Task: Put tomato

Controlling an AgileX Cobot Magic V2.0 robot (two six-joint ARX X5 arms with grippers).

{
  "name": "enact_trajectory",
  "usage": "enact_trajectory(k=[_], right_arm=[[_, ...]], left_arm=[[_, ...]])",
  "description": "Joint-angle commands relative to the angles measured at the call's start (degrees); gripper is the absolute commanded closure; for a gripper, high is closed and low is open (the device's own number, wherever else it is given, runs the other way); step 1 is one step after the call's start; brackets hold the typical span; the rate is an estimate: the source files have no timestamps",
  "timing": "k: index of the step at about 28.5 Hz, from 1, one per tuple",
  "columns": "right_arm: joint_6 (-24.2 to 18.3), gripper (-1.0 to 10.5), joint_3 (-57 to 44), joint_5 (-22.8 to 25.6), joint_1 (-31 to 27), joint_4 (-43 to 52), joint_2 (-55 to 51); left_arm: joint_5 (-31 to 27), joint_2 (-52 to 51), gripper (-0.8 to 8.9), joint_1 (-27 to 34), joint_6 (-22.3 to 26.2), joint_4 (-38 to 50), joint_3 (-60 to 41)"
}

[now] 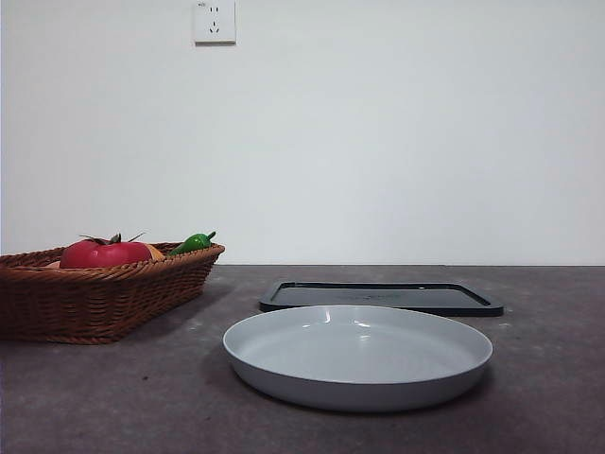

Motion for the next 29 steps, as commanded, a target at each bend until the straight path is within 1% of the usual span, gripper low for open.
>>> enact_trajectory(k=[1, 3, 6, 10, 13, 16, 19, 21, 23, 25, 26, 29], right_arm=[[-5.0, 9.4, 5.6, -3.7, 0.4, -4.1, 5.4], [-6.8, 9.4, 8.7, -5.6, 1.5, -6.9, 8.5], [-9.2, 9.4, 13.0, -7.2, 3.8, -11.1, 12.7], [-11.7, 9.4, 17.8, -7.5, 8.2, -16.4, 17.5], [-12.6, 9.4, 19.7, -7.5, 11.7, -18.3, 20.0], [-13.1, 9.4, 20.3, -7.5, 16.5, -20.2, 22.0], [-14.2, 9.4, 20.3, -7.0, 20.7, -21.9, 22.7], [-14.2, 9.4, 20.3, -7.0, 21.8, -21.9, 22.7], [-14.2, 9.3, 20.3, -7.0, 21.8, -21.9, 22.7], [-14.2, 9.1, 20.3, -7.0, 21.8, -21.9, 22.7], [-14.2, 8.6, 20.3, -7.0, 21.8, -21.9, 22.7], [-14.2, 6.5, 20.3, -7.0, 21.8, -21.9, 22.7]], left_arm=[[4.1, 3.9, 8.03, 0.0, 6.1, -3.2, 4.7], [5.7, 6.0, 8.03, -0.3, 7.7, -5.6, 7.0], [6.1, 8.5, 8.03, -1.2, 10.5, -9.3, 9.9], [7.5, 11.1, 8.03, -3.3, 13.4, -14.4, 13.2], [7.6, 12.1, 8.03, -5.2, 14.3, -17.1, 14.8], [7.6, 12.4, 8.03, -7.6, 14.6, -19.9, 16.0], [7.6, 12.3, 8.03, -8.2, 14.6, -19.8, 16.1], [7.6, 12.3, 7.99, -8.2, 14.4, -19.9, 16.1], [7.6, 12.3, 7.37, -8.2, 14.1, -19.9, 16.1], [7.5, 12.3, 6.54, -8.2, 14.1, -19.8, 16.1], [7.5, 12.3, 5.94, -8.2, 14.1, -19.8, 16.1], [7.5, 12.3, 4.06, -8.2, 12.9, -19.8, 16.1]])
